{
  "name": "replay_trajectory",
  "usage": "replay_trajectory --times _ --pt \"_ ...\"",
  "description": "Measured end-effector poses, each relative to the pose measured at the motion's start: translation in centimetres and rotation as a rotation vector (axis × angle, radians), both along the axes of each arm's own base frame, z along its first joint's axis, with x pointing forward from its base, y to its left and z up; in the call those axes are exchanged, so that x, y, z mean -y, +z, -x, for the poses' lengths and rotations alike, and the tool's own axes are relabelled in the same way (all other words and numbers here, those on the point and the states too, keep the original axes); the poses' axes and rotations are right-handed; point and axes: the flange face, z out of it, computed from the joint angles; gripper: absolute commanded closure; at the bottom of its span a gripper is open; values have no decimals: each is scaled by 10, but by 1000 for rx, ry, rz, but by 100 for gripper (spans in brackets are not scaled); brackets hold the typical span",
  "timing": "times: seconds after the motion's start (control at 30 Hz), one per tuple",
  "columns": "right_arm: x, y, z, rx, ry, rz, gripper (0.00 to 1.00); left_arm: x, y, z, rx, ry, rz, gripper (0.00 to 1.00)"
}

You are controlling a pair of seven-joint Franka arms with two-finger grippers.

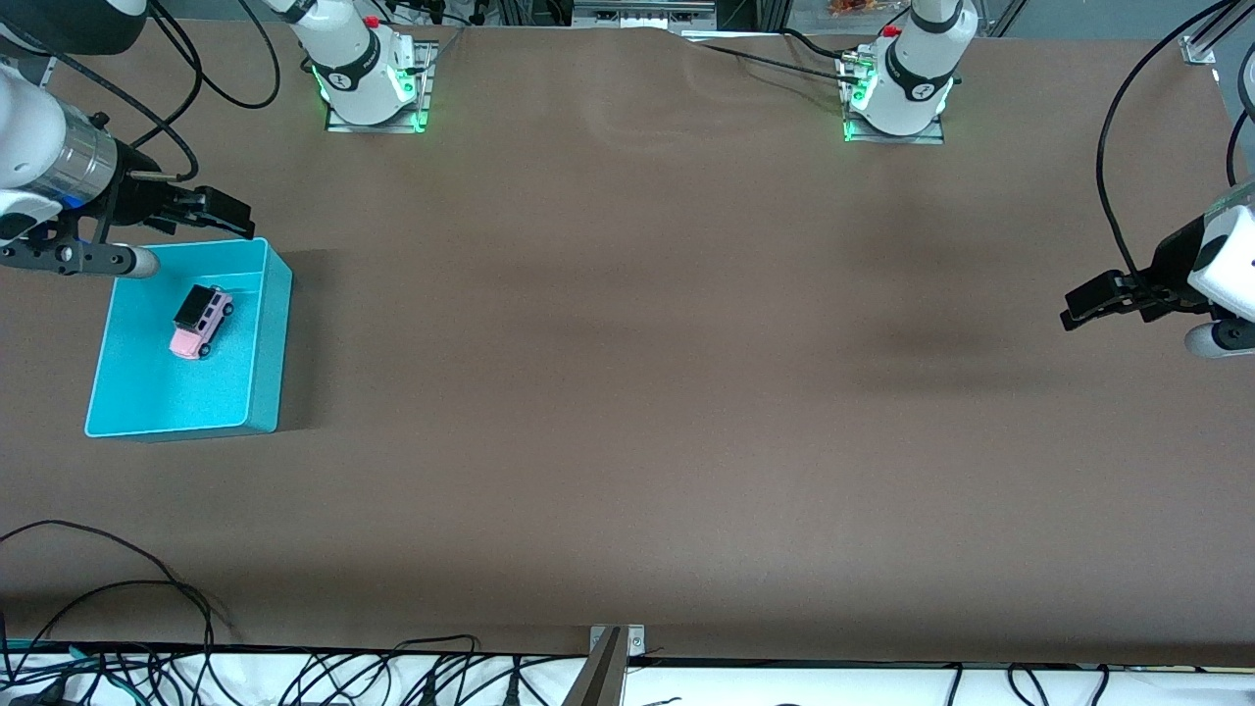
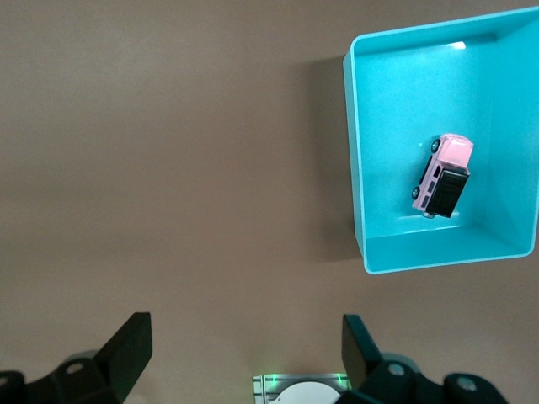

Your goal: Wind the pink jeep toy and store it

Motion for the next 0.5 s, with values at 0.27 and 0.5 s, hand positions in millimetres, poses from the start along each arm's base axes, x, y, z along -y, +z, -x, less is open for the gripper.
replay_trajectory --times 0.27,0.5 --pt "11 12 3 20 58 -12 0 0 1 -1 5 0 0 0" --pt "21 16 3 26 58 -14 0 0 3 -1 15 0 -1 0"
